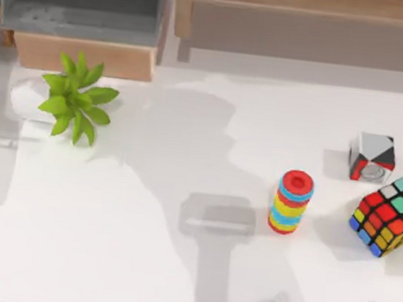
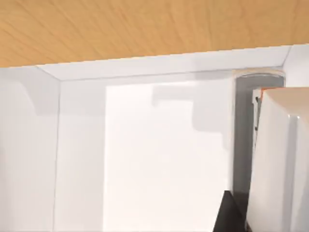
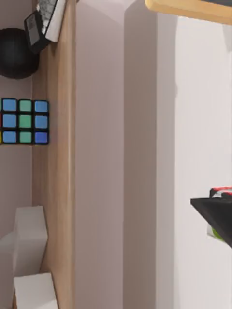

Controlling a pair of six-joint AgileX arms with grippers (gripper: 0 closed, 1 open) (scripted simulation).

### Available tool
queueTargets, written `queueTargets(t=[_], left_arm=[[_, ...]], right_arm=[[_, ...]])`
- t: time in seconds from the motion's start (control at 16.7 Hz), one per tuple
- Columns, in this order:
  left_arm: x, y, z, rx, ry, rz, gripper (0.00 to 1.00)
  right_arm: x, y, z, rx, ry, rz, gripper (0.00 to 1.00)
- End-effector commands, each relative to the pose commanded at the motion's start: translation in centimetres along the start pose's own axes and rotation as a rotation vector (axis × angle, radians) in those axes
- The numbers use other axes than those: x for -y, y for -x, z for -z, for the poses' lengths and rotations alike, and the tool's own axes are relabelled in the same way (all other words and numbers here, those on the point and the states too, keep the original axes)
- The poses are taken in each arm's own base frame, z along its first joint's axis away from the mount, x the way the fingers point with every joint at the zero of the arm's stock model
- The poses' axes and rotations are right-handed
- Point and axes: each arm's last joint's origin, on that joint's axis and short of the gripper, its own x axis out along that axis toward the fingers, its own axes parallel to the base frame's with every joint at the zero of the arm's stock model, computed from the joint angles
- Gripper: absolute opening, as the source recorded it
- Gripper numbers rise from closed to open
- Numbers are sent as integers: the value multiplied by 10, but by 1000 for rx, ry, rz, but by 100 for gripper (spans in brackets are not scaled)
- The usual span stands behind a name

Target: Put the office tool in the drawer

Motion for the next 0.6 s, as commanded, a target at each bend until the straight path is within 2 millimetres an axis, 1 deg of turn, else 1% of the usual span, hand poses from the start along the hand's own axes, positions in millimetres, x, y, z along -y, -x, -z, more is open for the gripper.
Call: queueTargets(t=[0.06, 0.18, 0.3, 0.42, 0.48, 0.6], left_arm=[[-16, -17, 5, -47, 0, 8, 0], [-40, -50, 19, -141, 11, 43, 0], [-55, -80, 35, -226, 30, 95, 0], [-62, -102, 48, -298, 47, 149, 0], [-62, -109, 54, -327, 55, 173, 0], [-63, -115, 60, -365, 67, 202, 0]], right_arm=[[0, 0, 0, 0, 0, 0, 100], [0, 0, 0, 0, 0, 0, 100], [0, 0, 0, 0, 0, 0, 100], [0, 0, 0, 0, 0, 0, 100], [0, 0, 0, 0, 0, 0, 100], [0, 0, 0, 0, 0, 0, 100]])
